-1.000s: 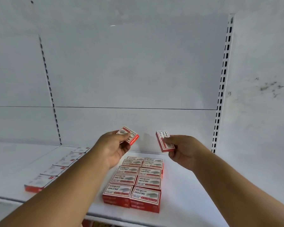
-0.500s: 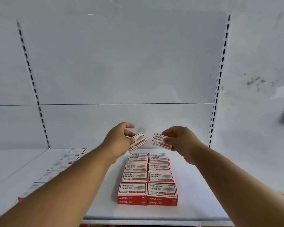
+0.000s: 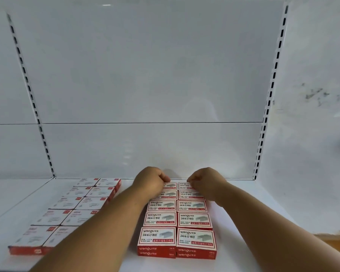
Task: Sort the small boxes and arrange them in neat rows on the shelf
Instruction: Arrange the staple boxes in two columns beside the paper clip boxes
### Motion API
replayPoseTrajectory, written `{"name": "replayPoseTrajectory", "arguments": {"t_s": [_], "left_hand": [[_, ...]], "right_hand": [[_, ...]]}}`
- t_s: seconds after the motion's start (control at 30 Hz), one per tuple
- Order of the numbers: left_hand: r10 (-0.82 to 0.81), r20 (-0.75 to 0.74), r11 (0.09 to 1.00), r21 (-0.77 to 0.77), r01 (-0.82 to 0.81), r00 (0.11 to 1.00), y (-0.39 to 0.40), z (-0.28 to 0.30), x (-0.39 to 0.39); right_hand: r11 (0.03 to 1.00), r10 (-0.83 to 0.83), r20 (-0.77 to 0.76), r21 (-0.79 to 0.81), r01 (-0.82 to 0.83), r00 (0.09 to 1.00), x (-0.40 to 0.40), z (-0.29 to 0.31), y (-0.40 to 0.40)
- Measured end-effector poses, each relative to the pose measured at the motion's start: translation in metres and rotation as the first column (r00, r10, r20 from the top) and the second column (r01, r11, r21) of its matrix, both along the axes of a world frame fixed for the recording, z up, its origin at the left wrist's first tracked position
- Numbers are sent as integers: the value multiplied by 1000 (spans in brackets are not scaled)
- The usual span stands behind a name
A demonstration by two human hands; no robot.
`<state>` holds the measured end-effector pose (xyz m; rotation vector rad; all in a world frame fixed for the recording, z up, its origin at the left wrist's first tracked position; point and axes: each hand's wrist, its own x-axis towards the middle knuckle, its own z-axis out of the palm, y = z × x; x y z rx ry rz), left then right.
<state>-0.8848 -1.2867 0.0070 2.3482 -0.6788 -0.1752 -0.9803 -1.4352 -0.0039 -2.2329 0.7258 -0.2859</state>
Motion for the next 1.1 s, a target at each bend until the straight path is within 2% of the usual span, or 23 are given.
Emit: {"name": "replayPoseTrajectory", "arguments": {"t_s": [0.1,0.23,0.3,0.37,0.4,0.47,0.63,0.67,0.73,0.8,0.87,0.9,0.97,1.03,1.1], "left_hand": [[-30,-122,999,-46,24,992,4,2,-4],[-61,-355,964,-263,-37,933,20,6,-18],[-136,-532,910,-400,-107,836,29,6,-26],[-241,-677,836,-509,-206,696,37,5,-30],[-274,-712,808,-535,-247,646,40,4,-31],[-327,-725,771,-576,-273,606,44,2,-32],[-386,-705,729,-628,-272,595,50,0,-41],[-376,-700,722,-632,-281,608,52,-1,-41],[-321,-663,726,-631,-274,677,56,-3,-44],[-242,-515,801,-584,-131,822,69,-4,-52],[-220,-252,911,-399,106,942,88,-11,-63],[-242,-130,941,-273,199,962,100,-14,-71],[-280,61,955,-79,284,958,119,-23,-86],[-275,186,959,-23,284,943,127,-34,-93],[-248,248,962,-50,268,936,126,-42,-94]], "right_hand": [[996,-29,53,88,24,998,-5,1,3],[935,-188,172,333,123,967,-17,10,14],[863,-259,167,483,150,951,-22,11,22],[777,-304,161,613,147,939,-24,9,30],[722,-318,145,677,140,937,-26,8,34],[639,-302,142,764,90,943,-26,3,37],[637,-270,175,770,39,947,-34,2,41],[677,-268,188,735,46,945,-37,4,44],[858,-211,213,509,76,954,-49,6,50],[970,-118,257,237,56,959,-69,0,54],[998,11,263,58,-28,965,-94,-6,58],[995,87,229,-59,-75,970,-107,-8,61],[941,181,161,-317,-123,970,-126,-17,64],[897,211,174,-424,-120,962,-137,-21,68],[911,198,203,-400,-103,959,-140,-24,71]]}}
